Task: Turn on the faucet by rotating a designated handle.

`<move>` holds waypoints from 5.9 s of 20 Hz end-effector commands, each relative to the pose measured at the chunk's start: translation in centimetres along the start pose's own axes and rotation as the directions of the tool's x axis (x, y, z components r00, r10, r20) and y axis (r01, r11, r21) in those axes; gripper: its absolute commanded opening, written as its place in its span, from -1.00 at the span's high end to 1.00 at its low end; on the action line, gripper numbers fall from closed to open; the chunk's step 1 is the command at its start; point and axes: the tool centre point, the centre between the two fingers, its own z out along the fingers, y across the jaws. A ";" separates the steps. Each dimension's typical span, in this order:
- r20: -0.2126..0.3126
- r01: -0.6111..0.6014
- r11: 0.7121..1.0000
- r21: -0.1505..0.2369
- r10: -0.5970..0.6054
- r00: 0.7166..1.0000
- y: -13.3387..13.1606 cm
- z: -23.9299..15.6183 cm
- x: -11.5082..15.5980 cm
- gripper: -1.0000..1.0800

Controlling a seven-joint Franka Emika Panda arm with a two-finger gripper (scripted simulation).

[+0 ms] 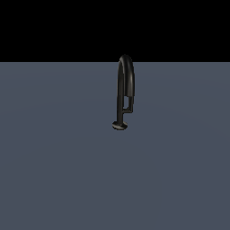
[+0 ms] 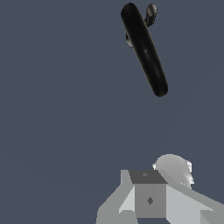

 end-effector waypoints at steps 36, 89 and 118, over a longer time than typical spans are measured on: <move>0.621 -0.582 0.762 0.284 0.316 0.717 2.1 7.8 22.9 1.00; 0.887 -0.857 0.468 0.217 0.273 0.374 6.3 18.1 28.0 1.00; 0.881 -0.850 0.472 0.234 0.268 0.391 9.1 20.1 23.7 1.00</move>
